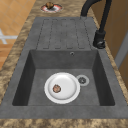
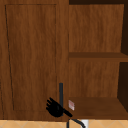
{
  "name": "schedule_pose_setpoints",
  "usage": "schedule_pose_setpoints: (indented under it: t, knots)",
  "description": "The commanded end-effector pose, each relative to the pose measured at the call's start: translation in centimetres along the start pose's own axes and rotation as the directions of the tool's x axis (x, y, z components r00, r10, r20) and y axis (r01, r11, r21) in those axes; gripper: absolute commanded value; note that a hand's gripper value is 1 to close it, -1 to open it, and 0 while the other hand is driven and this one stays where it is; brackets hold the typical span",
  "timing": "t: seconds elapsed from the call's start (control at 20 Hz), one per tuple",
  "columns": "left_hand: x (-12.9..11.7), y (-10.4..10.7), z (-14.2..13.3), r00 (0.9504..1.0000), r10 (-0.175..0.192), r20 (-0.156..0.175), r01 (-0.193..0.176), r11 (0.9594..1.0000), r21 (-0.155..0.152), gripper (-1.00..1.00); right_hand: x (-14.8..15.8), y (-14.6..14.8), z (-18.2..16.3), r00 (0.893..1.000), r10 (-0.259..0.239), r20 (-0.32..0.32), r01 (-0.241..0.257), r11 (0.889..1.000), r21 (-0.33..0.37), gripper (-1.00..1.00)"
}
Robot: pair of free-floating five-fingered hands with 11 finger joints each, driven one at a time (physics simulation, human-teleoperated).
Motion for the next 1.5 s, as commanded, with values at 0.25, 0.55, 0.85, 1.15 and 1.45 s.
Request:
schedule_pose_setpoints:
  t: [0.25,0.55,0.85,1.15,1.45]
  knots:
    - [0.8,1.2,-0.8,0.9930,-0.075,-0.091,0.085,0.9901,0.112,-1.00,0.0,0.0,0.0,1.000,0.000,0.000,0.000,1.000,0.000,0.00]
    - [1.3,0.4,-1.2,0.9808,-0.195,0.006,0.193,0.9760,0.101,-1.00,0.0,0.0,0.0,1.000,0.000,0.000,0.000,1.000,0.000,0.00]
    - [2.0,-0.4,-1.7,0.9555,-0.295,0.001,0.292,0.9462,0.139,-1.00,0.0,0.0,0.0,1.000,0.000,0.000,0.000,1.000,0.000,0.00]
    - [0.0,-1.8,-1.3,0.9555,-0.283,-0.084,0.292,0.9477,0.129,-1.00,0.0,0.0,0.0,1.000,0.000,0.000,0.000,1.000,0.000,0.00]
    - [-2.2,-2.5,-1.6,0.9688,-0.243,-0.050,0.248,0.9439,0.218,-1.00,0.0,0.0,0.0,1.000,0.000,0.000,0.000,1.000,0.000,0.00]
